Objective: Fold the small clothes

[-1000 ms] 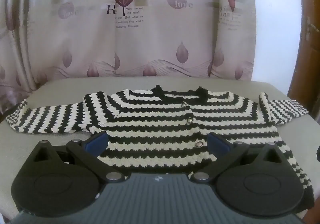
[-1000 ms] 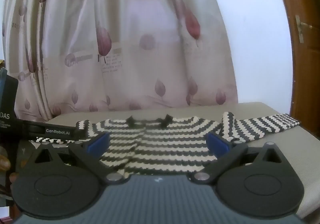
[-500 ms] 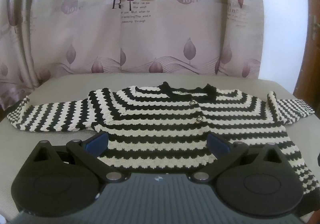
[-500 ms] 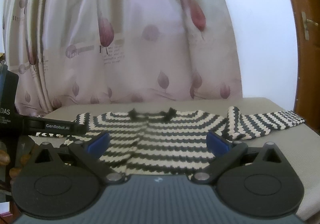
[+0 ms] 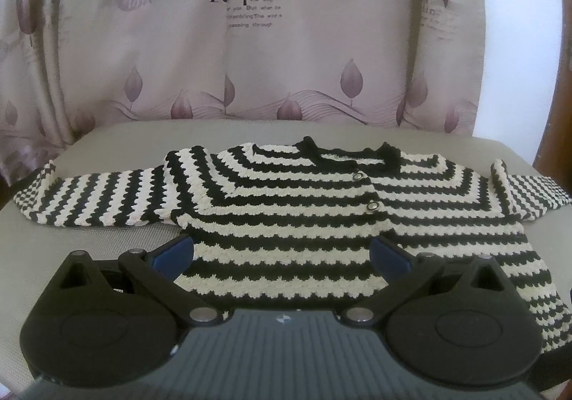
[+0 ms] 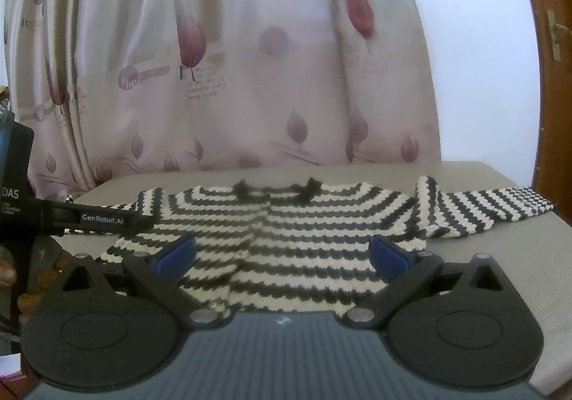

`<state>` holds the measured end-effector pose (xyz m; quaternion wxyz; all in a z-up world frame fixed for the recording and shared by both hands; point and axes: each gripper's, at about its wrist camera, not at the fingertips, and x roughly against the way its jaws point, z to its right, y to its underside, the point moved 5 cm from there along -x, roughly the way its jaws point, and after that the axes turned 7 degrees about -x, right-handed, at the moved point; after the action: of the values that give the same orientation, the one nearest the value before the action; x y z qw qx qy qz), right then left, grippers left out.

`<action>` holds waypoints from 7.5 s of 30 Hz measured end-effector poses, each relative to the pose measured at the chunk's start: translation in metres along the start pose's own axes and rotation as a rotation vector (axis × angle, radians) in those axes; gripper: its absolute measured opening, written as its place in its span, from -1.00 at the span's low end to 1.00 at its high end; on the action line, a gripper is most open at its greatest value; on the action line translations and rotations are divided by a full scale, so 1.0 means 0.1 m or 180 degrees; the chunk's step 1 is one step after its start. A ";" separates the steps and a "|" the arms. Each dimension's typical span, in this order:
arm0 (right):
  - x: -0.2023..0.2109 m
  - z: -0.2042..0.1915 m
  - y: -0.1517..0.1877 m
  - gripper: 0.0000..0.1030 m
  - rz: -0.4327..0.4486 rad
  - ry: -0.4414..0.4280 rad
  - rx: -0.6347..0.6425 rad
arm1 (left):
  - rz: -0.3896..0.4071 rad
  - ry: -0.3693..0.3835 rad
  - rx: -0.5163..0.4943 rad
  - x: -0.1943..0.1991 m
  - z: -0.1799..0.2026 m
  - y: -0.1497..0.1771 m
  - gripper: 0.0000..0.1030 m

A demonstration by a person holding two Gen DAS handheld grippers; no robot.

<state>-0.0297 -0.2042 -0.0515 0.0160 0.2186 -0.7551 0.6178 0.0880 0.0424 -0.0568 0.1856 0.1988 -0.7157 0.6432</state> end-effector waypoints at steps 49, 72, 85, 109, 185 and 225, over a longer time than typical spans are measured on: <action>-0.60 -0.53 0.19 1.00 -0.0470 -0.0049 0.0321 | -0.0182 -0.0700 0.0465 -0.63 -1.58 0.08 1.00; -0.79 -0.63 0.28 1.00 -0.0652 -0.0062 0.0350 | -0.0030 -0.1218 0.1375 -0.88 -4.04 0.28 0.76; -0.88 -0.61 0.34 1.00 -0.0753 0.0065 0.0331 | -0.0270 -0.1145 0.1796 -1.28 -4.71 0.24 -0.77; -0.43 0.23 0.22 1.00 -0.0493 0.0201 -0.0473 | 0.0067 -0.2515 0.1355 0.58 -3.76 0.64 0.58; -0.74 3.39 -1.91 -0.80 0.1107 -0.0171 -0.3202 | 0.0110 0.0340 0.1224 -0.60 -0.88 0.26 1.00; -2.85 -0.46 -0.74 -0.75 -0.0777 -0.1269 -0.2910 | 0.0378 0.0560 0.1819 -0.49 -1.06 0.34 1.00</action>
<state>0.2430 -0.0831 -0.0561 0.0377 0.3894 -0.9055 0.1644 0.1132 0.1529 -0.1003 0.1455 0.1444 -0.4974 0.8429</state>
